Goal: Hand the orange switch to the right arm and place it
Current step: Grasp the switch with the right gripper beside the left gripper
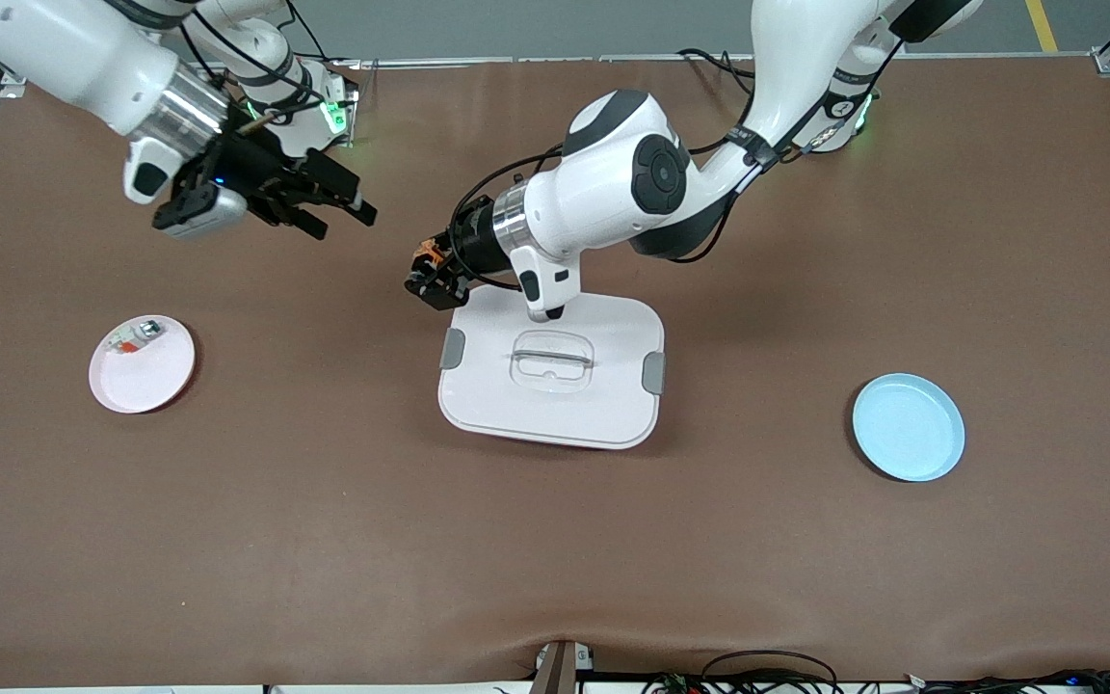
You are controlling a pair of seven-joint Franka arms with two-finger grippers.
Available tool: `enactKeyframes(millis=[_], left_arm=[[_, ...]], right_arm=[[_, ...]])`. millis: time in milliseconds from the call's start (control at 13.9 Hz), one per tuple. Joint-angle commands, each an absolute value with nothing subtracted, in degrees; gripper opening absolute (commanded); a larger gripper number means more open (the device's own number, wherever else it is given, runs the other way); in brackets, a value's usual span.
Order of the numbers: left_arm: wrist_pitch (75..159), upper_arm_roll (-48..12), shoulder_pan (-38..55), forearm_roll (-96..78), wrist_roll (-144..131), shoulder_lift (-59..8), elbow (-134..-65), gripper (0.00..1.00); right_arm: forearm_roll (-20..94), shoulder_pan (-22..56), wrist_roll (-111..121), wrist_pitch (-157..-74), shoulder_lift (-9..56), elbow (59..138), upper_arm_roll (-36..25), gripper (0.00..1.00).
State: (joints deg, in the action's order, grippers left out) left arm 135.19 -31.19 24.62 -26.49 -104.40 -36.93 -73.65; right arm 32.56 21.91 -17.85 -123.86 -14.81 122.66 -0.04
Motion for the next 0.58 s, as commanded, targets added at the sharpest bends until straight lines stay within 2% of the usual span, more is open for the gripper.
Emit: enactKeyframes(millis=[0,503], left_arm=[[135.53,-31.46,25.14,-27.42,-105.38,-37.53,-72.16,0.0],[135.53,-31.46,25.05,-27.42,-105.82,-37.44,-72.25,0.0]], right_arm=[[33.84,25.92,-22.13,-129.18,-15.82,125.42,-0.53,1.0],[34.01,30.32,-24.35,-138.85,-12.92,128.05,-0.53,1.0]])
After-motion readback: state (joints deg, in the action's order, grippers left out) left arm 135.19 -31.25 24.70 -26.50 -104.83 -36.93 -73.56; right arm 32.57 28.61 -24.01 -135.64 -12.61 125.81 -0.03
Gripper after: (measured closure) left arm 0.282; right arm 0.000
